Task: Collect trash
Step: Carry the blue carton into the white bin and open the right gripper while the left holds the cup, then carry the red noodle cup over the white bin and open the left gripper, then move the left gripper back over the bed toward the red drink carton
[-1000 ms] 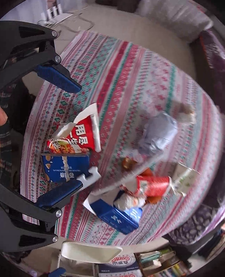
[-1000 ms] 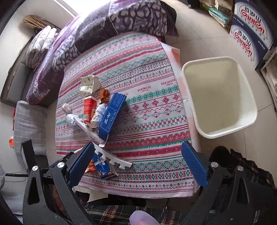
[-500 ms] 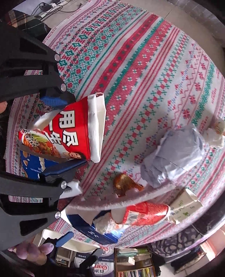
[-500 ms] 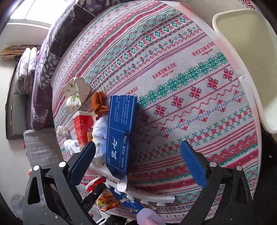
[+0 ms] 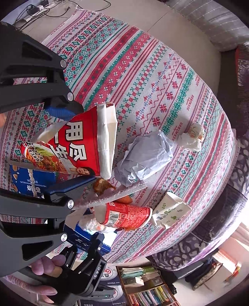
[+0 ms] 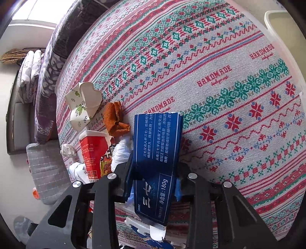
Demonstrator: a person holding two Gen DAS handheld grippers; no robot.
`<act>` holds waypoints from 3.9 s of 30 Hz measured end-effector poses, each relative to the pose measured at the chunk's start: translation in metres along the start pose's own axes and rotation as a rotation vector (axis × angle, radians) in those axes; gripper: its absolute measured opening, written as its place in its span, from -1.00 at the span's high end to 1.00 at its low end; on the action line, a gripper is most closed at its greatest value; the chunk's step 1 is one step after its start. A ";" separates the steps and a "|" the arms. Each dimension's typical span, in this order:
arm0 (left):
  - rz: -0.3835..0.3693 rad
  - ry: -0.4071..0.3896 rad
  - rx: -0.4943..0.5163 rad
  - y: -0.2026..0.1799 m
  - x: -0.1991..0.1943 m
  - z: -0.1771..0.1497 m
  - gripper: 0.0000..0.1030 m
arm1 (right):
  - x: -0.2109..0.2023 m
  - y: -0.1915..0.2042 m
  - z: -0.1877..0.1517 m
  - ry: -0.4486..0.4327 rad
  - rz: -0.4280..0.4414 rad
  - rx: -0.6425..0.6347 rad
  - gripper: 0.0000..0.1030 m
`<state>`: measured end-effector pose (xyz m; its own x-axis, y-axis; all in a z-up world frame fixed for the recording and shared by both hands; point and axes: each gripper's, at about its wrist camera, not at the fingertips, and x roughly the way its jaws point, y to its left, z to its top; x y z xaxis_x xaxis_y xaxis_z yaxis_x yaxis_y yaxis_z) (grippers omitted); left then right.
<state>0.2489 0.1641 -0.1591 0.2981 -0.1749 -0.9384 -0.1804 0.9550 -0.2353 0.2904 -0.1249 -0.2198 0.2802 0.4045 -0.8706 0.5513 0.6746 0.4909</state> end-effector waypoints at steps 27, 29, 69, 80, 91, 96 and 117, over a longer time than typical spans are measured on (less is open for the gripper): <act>0.087 -0.411 0.094 -0.100 -0.046 0.010 -0.04 | -0.148 -0.005 -0.005 -0.529 -0.149 -0.415 0.46; 0.080 -0.410 0.101 -0.108 -0.045 0.009 -0.04 | -0.152 -0.014 -0.001 -0.531 -0.156 -0.387 0.46; -0.170 -0.295 0.466 -0.306 -0.017 -0.086 -0.04 | -0.265 -0.201 0.043 -0.723 -0.357 0.145 -0.73; -0.307 -0.136 0.624 -0.387 -0.017 -0.120 -0.05 | -0.317 -0.244 0.042 -0.821 -0.304 0.277 -0.76; -0.353 -0.112 0.631 -0.413 -0.016 -0.126 -0.59 | -0.335 -0.263 0.038 -0.861 -0.300 0.307 -0.80; -0.288 -0.173 0.641 -0.400 -0.017 -0.119 -0.64 | -0.335 -0.251 0.033 -0.903 -0.339 0.259 -0.85; 0.028 -0.442 0.530 -0.316 -0.031 -0.078 -0.75 | -0.254 -0.138 0.011 -0.860 -0.614 -0.193 -0.86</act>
<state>0.2231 -0.1512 -0.0754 0.6743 -0.1422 -0.7246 0.2557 0.9655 0.0485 0.1522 -0.3274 -0.0665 0.4980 -0.5569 -0.6647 0.6738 0.7310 -0.1076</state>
